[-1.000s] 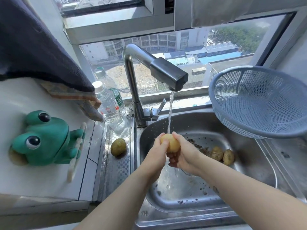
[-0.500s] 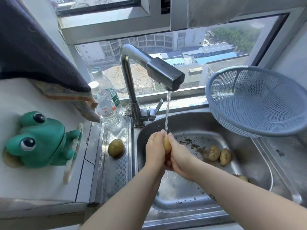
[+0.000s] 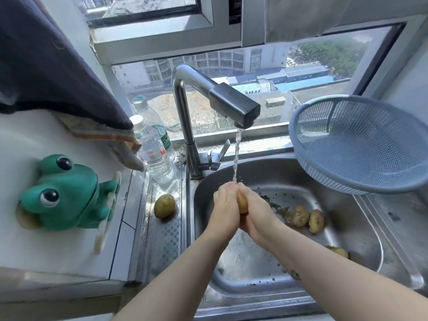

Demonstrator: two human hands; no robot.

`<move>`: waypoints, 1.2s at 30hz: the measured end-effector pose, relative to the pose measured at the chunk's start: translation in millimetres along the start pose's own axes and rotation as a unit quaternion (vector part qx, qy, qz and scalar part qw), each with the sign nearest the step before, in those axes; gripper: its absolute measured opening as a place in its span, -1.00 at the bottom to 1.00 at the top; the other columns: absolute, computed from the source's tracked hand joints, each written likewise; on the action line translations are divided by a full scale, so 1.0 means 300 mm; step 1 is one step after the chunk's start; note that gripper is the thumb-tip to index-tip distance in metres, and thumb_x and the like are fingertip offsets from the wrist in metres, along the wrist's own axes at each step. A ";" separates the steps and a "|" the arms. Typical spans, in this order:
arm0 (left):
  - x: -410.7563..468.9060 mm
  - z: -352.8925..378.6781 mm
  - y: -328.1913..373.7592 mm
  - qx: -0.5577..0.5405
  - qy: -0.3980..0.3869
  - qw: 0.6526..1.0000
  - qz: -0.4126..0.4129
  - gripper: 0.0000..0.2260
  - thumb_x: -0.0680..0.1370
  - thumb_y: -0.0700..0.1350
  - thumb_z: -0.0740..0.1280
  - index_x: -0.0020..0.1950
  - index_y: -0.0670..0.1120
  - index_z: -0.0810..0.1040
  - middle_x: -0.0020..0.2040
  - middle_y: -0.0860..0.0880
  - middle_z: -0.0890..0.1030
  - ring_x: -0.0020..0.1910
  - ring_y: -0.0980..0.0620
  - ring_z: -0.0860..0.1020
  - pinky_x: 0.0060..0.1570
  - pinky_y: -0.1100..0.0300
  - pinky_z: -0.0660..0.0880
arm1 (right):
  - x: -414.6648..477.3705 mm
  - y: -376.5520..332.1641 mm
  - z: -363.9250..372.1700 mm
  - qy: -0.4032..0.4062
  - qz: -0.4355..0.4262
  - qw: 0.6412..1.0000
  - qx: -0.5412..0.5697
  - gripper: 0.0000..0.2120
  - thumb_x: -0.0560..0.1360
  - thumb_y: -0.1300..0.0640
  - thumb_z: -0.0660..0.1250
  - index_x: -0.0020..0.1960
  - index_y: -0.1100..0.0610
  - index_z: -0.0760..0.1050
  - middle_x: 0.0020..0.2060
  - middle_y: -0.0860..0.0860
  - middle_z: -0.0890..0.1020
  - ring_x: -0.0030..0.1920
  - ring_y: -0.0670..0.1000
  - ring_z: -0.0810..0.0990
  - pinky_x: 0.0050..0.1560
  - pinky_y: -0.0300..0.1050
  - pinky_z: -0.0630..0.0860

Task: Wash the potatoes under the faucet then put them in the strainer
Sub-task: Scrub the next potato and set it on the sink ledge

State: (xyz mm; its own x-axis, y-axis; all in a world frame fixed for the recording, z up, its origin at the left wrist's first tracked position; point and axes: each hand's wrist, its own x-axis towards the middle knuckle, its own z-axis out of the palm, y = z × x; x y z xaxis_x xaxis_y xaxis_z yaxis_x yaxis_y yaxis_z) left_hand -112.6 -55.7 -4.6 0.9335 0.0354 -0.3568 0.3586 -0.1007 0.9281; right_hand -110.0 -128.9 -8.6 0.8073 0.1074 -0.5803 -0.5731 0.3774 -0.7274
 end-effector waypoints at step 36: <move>-0.004 -0.025 0.024 -0.153 -0.072 0.984 -0.058 -0.66 0.37 0.04 0.28 0.08 -0.08 0.46 -0.25 -0.03 0.50 -0.56 0.19 0.41 -0.54 0.33 0.34 | -0.002 -0.052 -0.001 0.015 0.114 0.991 -0.073 -0.45 0.58 -0.28 -0.05 -0.12 0.19 0.38 -0.64 0.04 0.36 -0.61 -0.06 0.22 -0.55 -0.30 0.15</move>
State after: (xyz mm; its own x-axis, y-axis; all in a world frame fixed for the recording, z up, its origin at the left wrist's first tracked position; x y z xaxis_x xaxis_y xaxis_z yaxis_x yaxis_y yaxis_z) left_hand -111.3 -49.0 3.3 0.8836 -0.1140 -0.4541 0.4682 0.2002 0.8607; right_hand -101.5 -135.1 3.0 0.6521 0.1469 -0.7438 -0.7554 0.2089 -0.6210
